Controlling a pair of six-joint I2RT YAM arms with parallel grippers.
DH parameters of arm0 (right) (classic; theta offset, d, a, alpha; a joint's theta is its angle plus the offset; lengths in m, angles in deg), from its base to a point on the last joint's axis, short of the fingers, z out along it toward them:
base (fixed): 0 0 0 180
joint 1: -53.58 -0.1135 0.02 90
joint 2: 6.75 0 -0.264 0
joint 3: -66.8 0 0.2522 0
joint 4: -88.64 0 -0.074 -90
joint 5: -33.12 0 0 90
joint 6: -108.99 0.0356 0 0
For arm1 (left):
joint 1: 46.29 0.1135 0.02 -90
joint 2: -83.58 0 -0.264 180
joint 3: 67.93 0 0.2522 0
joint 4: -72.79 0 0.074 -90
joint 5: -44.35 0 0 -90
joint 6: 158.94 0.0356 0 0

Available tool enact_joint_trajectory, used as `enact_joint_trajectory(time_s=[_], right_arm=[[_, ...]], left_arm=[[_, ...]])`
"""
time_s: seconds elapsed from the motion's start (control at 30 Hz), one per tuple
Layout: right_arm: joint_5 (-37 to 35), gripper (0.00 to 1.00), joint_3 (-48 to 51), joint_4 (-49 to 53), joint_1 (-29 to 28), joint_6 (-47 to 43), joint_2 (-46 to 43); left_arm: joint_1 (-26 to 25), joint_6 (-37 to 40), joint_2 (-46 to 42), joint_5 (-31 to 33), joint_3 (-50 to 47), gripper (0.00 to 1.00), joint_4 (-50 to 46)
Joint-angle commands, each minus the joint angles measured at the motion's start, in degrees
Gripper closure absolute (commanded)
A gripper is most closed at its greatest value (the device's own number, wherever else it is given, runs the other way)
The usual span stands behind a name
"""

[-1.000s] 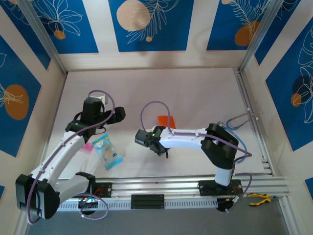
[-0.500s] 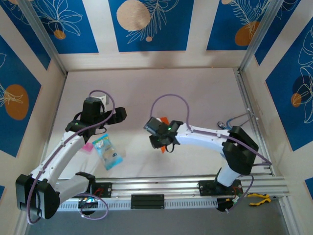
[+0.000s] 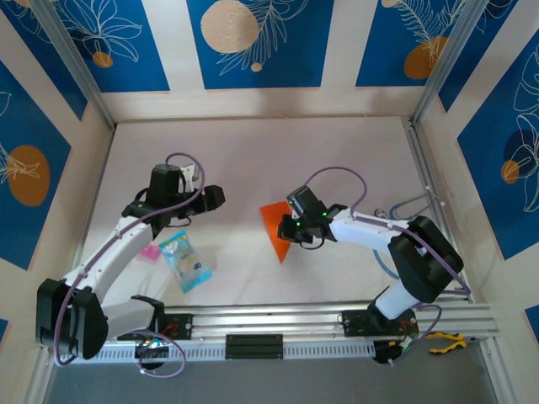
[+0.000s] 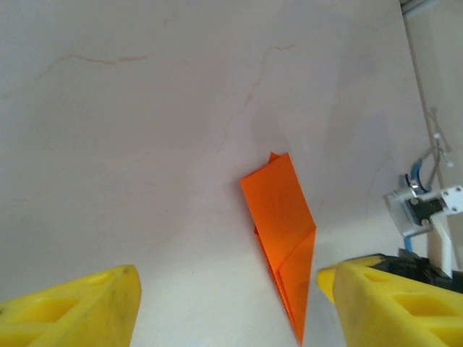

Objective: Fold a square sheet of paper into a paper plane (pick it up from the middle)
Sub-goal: Rotate the paper at the center of the table.

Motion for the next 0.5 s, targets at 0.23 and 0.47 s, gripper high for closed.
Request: enact_joint_trajectory(time_s=[0.23, 0.47], right_arm=[[5.2, 0.93, 1.1, -3.8, 0.9, 6.4, 6.5], [2.8, 0.93, 0.9, -1.2, -1.6, 11.4, 9.7]], left_arm=[[0.6, -2.2, 3.3, -9.0, 0.0, 0.40, 2.7], [0.6, -4.1, 5.2, -12.1, -0.9, 0.48, 5.2]])
